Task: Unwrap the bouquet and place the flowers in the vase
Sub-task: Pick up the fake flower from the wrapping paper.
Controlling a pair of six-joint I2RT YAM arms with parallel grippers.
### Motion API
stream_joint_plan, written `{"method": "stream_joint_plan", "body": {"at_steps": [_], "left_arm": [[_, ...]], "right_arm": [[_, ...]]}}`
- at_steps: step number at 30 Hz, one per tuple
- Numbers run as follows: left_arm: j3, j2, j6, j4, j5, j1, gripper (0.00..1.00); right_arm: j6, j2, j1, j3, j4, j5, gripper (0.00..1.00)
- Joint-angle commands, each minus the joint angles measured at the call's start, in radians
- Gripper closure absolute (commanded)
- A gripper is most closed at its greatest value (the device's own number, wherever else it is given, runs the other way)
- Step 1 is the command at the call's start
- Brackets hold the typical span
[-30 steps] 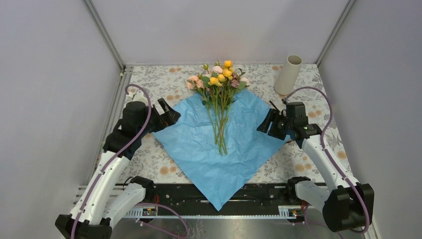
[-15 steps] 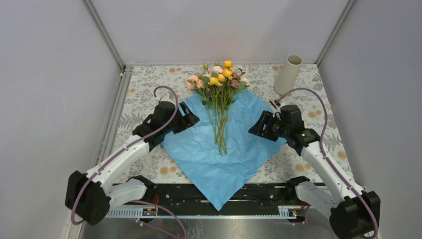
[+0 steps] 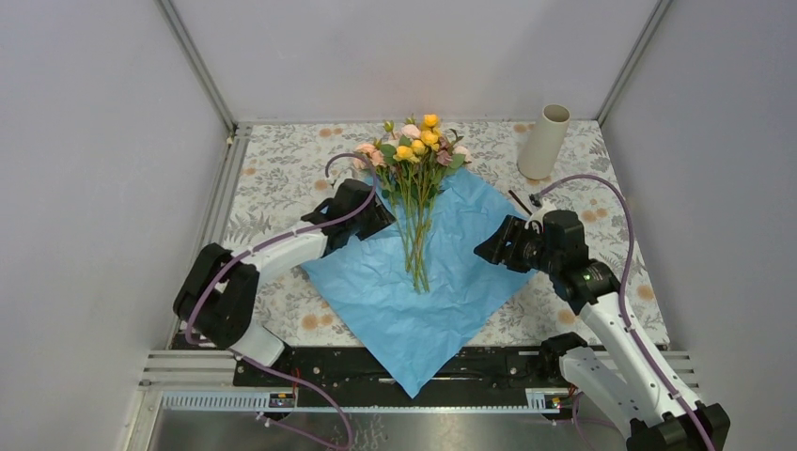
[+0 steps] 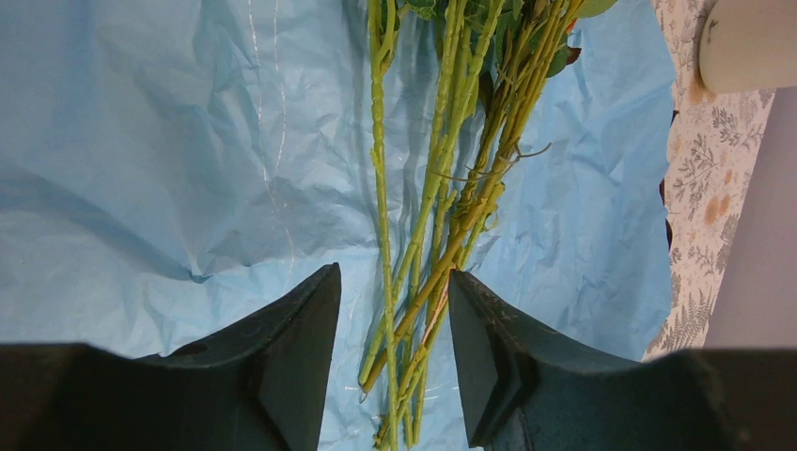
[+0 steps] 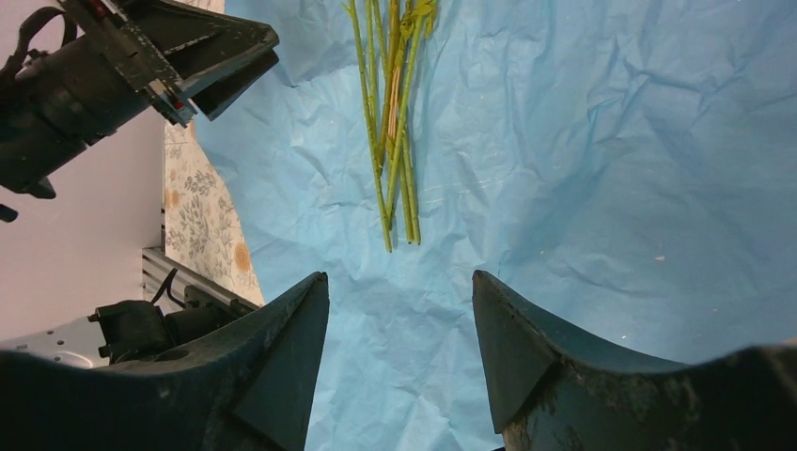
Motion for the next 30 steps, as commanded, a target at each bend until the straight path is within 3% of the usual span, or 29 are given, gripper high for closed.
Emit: {"method": "stream_joint_plan", "body": {"at_steps": [1,30], "left_arm": [[0.063,0.039,-0.003,0.075,-0.034,-0.010,0.52],[0.139,0.266,0.021,0.141,0.018,-0.019,0.63]], "right_arm": [[0.012,-0.023,0.006,-0.017,-0.012,-0.015,0.35],[0.023,-0.047,0.006,-0.029,-0.014,-0.042,0.36]]}}
